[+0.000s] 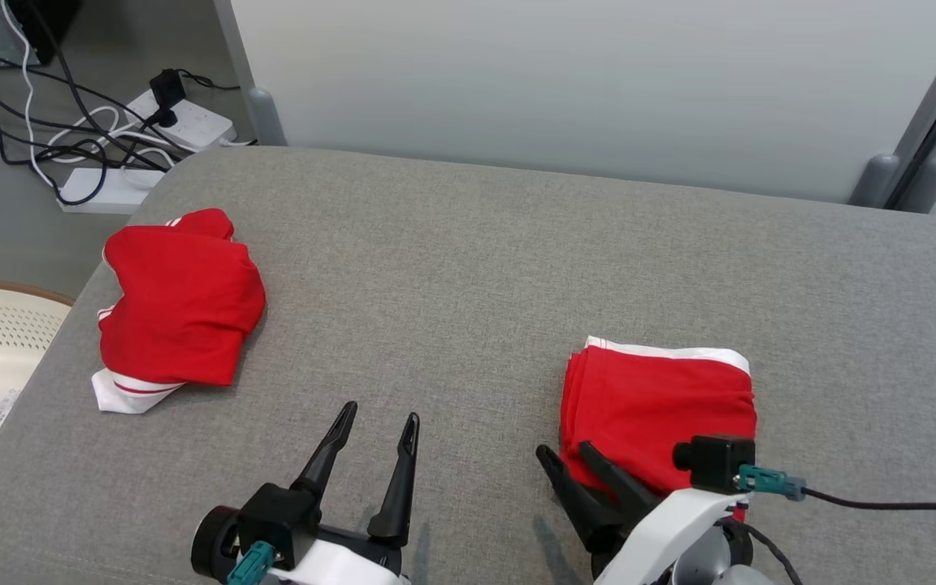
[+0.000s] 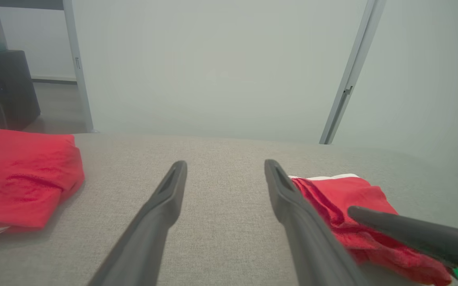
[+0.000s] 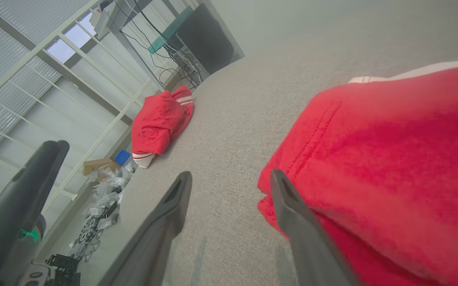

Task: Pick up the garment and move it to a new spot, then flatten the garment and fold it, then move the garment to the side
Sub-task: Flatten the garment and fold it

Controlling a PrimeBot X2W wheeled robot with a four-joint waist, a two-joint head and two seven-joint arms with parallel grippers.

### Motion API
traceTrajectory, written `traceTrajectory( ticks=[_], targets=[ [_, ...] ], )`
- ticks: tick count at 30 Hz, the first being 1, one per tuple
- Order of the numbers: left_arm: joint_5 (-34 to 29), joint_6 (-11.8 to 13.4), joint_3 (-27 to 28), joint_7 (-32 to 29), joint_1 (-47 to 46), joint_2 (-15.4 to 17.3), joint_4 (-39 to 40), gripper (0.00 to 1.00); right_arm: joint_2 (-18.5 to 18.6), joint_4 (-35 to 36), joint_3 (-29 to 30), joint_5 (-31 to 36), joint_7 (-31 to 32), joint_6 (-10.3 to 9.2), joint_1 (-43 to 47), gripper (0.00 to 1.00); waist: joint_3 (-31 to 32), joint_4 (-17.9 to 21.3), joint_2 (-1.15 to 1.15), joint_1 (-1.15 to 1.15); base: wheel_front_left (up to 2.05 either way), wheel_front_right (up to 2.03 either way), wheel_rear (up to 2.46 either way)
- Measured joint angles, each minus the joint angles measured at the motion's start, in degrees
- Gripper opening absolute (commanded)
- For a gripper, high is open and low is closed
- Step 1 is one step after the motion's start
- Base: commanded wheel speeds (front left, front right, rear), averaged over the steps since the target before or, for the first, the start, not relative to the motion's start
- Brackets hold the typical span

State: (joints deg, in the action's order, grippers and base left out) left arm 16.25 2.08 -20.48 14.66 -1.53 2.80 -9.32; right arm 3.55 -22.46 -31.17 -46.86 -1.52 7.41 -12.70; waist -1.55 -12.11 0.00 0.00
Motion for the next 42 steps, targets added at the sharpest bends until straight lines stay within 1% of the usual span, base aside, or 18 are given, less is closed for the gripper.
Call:
traceTrajectory(
  ticks=[2, 4, 8, 11, 15, 19, 23, 26, 28, 34, 39, 42],
  targets=[
    [0.0, 0.0, 0.02, 0.0, 0.07, 0.0, -0.02, 1.0, 0.07, 1.24, -0.77, 0.2, -0.83, 0.0, 0.54, 1.0, 0.43, 0.55, 0.0, 0.0, 0.0, 0.0, 0.0],
    [0.0, 0.0, 0.2, 0.0, 0.1, 0.0, -0.02, 1.0, 1.09, 2.0, -0.62, 2.24, -3.55, 0.0, 0.43, 1.0, 0.82, 1.2, 0.0, 0.0, 0.0, 0.0, 0.0],
    [0.29, 0.08, 0.58, 0.0, 0.14, 0.0, -0.07, 1.0, 4.14, 2.04, 1.4, 9.31, -8.81, 0.0, 0.34, 1.0, 1.51, 2.87, 0.0, 0.0, 0.0, 0.0, 0.0],
    [0.57, 0.53, 0.96, 0.0, 0.16, 0.0, -0.12, 1.0, 5.54, 0.92, 5.04, 17.92, -11.02, 0.0, 0.32, 1.0, 1.91, 4.34, 0.0, 0.0, 0.0, 0.0, 0.0],
    [1.52, 0.71, 1.64, 0.0, 0.19, 0.0, -0.1, 1.0, 4.74, 0.3, 12.02, 25.12, -12.16, 0.0, 0.65, 1.0, 2.59, 6.46, 0.0, 0.0, 0.0, 0.0, 0.0],
    [2.34, 1.43, 2.89, 0.0, 0.51, -0.01, -0.08, 1.0, 3.02, 1.69, 16.91, 29.74, -12.66, 0.0, 3.27, 1.0, 3.44, 8.62, 0.0, 0.0, 0.0, 0.0, 0.0],
    [3.55, 2.05, 3.91, 0.0, 1.97, -0.01, -0.05, 1.0, 1.81, 5.03, 21.51, 30.96, -12.69, 0.0, 6.34, 1.0, 4.48, 10.54, 0.0, 0.0, 0.0, 0.0, 0.0],
    [3.55, 2.09, 4.69, 0.0, 2.72, -0.02, 0.12, 1.0, 1.44, 6.94, 23.92, 30.97, -12.71, 0.0, 8.77, 1.0, 5.44, 11.58, 0.0, 0.0, 0.0, 0.0, 0.0],
    [3.71, 2.54, 5.57, 0.0, 3.33, -0.02, 1.26, 1.0, 1.23, 7.54, 24.93, 30.86, -12.71, 0.0, 10.29, 1.0, 6.0, 12.14, 0.0, 0.0, 0.0, 0.0, 0.0],
    [4.01, 3.12, 7.5, 0.0, 5.66, -0.01, 2.77, 1.0, 1.3, 8.54, 25.65, 29.39, -12.71, 0.0, 13.54, 1.0, 7.11, 12.71, 0.0, 0.0, 0.0, 0.0, 0.0],
    [3.04, 3.04, 9.27, 0.0, 7.38, 0.01, 5.27, 1.0, 1.46, 9.36, 25.95, 26.91, -12.71, 0.0, 16.32, 1.0, 7.67, 12.33, 0.0, 0.0, 0.0, 0.0, 0.0],
    [1.19, 3.01, 10.25, 0.0, 8.64, 0.01, 5.49, 1.0, 1.79, 9.68, 25.21, 26.51, -12.71, 0.0, 17.63, 1.0, 8.0, 12.18, 0.0, 0.0, 0.0, 0.0, 0.0]
  ],
)
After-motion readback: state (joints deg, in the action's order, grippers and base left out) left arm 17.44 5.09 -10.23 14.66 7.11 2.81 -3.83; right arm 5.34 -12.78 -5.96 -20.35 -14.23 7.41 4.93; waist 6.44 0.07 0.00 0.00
